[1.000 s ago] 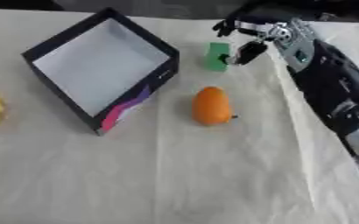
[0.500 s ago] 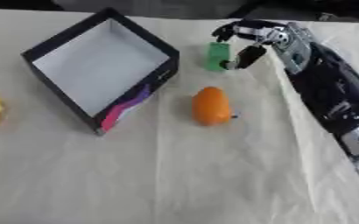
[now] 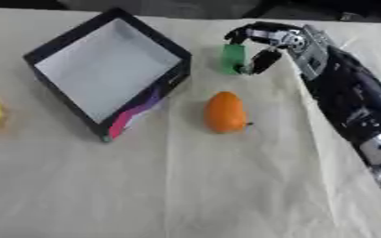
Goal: Pick up objects on the table and place them in the box.
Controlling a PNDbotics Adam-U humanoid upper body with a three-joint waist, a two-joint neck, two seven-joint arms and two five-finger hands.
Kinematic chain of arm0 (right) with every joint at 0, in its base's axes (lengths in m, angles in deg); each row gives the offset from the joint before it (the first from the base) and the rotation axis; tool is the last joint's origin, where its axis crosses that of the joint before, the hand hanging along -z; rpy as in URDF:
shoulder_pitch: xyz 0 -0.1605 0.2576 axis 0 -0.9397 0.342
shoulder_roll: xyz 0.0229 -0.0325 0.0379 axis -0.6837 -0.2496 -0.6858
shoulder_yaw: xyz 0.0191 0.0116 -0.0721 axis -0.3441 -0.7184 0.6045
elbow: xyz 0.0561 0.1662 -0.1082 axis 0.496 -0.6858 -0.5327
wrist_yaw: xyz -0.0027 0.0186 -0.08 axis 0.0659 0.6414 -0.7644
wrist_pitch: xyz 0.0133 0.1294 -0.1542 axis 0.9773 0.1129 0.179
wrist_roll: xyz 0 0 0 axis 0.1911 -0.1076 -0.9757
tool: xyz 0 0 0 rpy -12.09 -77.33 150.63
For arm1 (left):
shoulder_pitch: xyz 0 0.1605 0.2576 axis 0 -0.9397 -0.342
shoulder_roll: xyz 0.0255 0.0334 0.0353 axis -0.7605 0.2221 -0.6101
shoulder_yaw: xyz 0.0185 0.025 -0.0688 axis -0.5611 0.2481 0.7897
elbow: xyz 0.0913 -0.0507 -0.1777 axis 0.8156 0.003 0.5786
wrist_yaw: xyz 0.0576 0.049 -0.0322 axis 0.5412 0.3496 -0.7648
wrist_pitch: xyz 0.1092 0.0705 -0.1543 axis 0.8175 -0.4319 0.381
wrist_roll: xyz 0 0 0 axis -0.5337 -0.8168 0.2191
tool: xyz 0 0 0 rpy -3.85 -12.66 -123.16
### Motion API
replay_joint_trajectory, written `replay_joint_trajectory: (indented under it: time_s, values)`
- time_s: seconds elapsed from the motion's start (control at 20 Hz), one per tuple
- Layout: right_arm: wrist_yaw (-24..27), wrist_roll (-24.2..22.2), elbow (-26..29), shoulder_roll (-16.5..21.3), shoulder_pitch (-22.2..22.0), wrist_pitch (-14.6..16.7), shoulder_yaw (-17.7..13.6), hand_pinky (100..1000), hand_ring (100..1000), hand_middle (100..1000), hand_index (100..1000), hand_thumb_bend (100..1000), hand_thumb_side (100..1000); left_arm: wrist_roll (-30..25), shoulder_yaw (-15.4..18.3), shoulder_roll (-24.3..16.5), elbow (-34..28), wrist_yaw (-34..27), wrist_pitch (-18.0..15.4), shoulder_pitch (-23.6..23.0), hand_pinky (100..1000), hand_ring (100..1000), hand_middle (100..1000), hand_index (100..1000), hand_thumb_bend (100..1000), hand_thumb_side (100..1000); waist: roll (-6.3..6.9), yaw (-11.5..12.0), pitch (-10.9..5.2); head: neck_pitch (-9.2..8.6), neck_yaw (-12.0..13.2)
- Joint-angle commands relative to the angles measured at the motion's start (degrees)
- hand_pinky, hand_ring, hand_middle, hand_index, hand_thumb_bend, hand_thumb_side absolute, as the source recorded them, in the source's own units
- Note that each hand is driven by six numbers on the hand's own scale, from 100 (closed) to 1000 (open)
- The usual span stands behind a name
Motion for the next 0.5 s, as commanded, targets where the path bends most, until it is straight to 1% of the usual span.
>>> replay_joint_trajectory:
  time_s: [0.05,0.2,0.3,0.4,0.45,0.5]
  values:
    - [-0.5,0.6,-0.1,1.0,1.2,-0.1,-0.9,1000,897,820,946,234,133,-0.2,0.1,-0.6,-0.6,-0.2,-0.1,0.7,821,763,759,857,100,766,-0.39,0.1,0.15,-0.08,-0.1]
    - [-0.6,0.8,-0.3,1.0,1.4,-0.2,-1.1,1000,895,818,944,221,128,-0.3,0.0,-0.6,-0.6,-0.2,-0.1,0.7,820,763,758,857,100,768,-0.43,0.1,0.35,-0.08,-0.1]
    - [-0.7,0.9,-0.5,0.9,1.4,-0.4,-1.1,1000,881,800,934,196,119,-0.4,0.0,-0.6,-0.6,-0.2,-0.1,0.7,820,763,758,857,100,768,-0.45,0.1,0.48,-0.08,-0.1]
    - [-0.7,1.0,-0.7,0.8,1.3,-0.7,-1.1,1000,854,757,913,169,137,-0.4,0.0,-0.6,-0.6,-0.1,-0.1,0.8,820,763,758,857,100,768,-0.44,0.2,0.58,-0.08,-0.1]
    - [-0.7,1.0,-0.8,0.7,1.3,-1.0,-1.0,988,822,720,884,140,162,-0.4,0.0,-0.6,-0.6,-0.1,-0.1,0.8,820,764,757,856,100,768,-0.45,0.2,0.62,-0.08,-0.1]
    - [-0.7,1.1,-0.9,0.6,1.3,-1.3,-1.0,959,777,663,847,100,176,-0.4,0.0,-0.6,-0.6,-0.1,-0.1,0.8,820,764,757,856,100,768,-0.46,0.2,0.64,-0.08,-0.2]
